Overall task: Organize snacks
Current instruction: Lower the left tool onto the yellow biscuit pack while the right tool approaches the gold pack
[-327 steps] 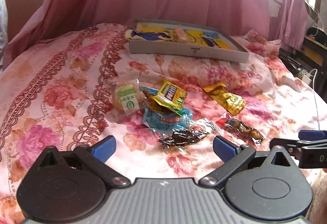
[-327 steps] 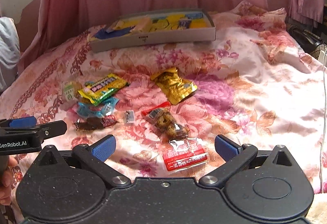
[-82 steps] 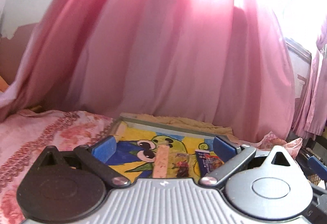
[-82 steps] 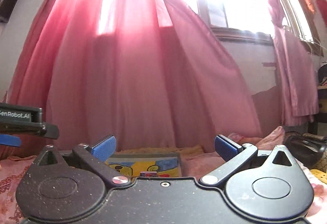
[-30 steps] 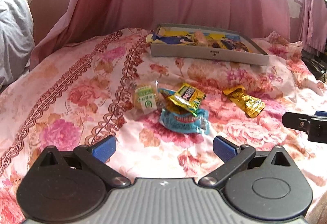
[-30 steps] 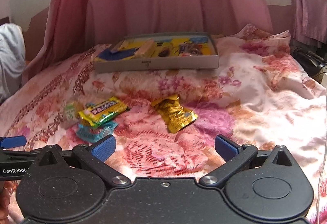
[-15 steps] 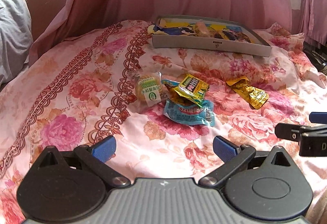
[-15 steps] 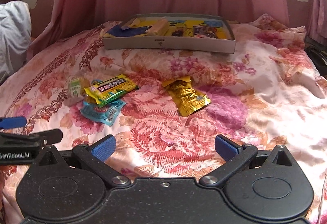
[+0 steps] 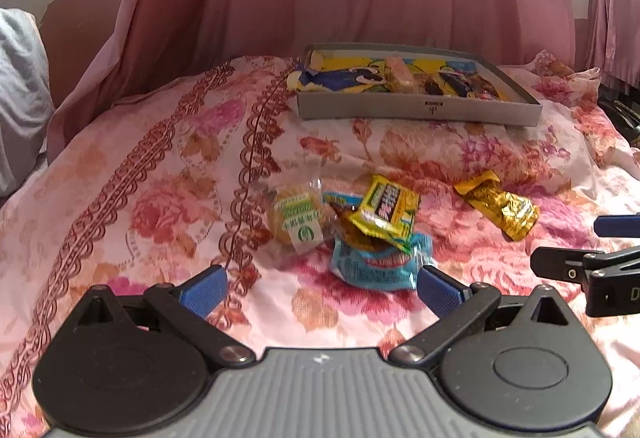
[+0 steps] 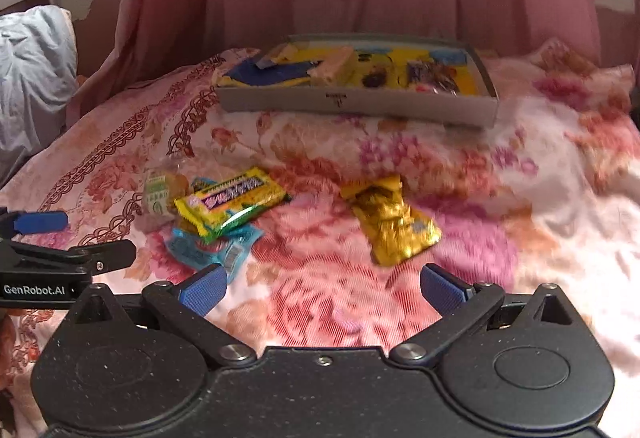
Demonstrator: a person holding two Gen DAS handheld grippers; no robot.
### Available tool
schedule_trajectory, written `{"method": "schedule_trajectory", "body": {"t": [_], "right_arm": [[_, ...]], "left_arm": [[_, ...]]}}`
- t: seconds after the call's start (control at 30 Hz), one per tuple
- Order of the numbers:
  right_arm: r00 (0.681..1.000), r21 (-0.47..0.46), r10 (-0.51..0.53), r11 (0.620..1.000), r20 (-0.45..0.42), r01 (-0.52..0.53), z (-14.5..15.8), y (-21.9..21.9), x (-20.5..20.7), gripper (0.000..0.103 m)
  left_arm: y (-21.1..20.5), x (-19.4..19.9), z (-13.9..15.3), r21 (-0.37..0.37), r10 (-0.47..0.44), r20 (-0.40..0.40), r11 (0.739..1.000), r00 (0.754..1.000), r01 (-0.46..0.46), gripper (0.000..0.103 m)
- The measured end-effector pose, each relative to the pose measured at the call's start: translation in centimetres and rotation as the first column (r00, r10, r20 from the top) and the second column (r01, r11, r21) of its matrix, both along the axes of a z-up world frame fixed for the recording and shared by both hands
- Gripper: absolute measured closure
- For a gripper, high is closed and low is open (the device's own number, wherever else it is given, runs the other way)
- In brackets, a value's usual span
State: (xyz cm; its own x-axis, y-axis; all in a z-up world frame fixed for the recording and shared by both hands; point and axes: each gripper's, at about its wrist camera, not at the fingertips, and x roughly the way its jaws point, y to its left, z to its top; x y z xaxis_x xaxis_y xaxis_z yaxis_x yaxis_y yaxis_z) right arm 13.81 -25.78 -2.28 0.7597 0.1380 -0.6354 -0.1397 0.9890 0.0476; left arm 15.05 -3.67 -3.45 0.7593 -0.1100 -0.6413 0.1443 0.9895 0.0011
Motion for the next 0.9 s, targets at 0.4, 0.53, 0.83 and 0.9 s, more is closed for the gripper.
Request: {"method": "schedule_trajectory", "body": {"t": [0.4,0.53,0.83,0.9], "right_arm": [[0.994,-0.058,0.062,0.997,0.090,-0.057,-0.4,-1.5,4.8,0.001],[0.997,-0.003,0.026,1.000,0.076,-0.026,-1.2,-3.3,6.5,0.001],[0.997,-0.017,-0.058,0.998,0.052,0.058,-4.0,-5.0,9.1,0.002],[0.998,-0.017,-0.053,0.998,0.038,0.053,-4.7,-5.3,9.7,0.003]], "left_arm": [[-2.2,4.1,1.2,0.067,-0.124,0.076,0.991,0.989,0.119,0.000],[-3.3,5.7,0.4,0.103,-0.181,0.071,0.979,0.981,0.173,0.000],[-6.8,9.3,-2.3,0.170,-0.271,-0.007,0.948,0.962,0.269,0.000],[-7.2,9.7,-2.7,0.180,-0.272,-0.012,0.946,0.962,0.270,0.000]]}}
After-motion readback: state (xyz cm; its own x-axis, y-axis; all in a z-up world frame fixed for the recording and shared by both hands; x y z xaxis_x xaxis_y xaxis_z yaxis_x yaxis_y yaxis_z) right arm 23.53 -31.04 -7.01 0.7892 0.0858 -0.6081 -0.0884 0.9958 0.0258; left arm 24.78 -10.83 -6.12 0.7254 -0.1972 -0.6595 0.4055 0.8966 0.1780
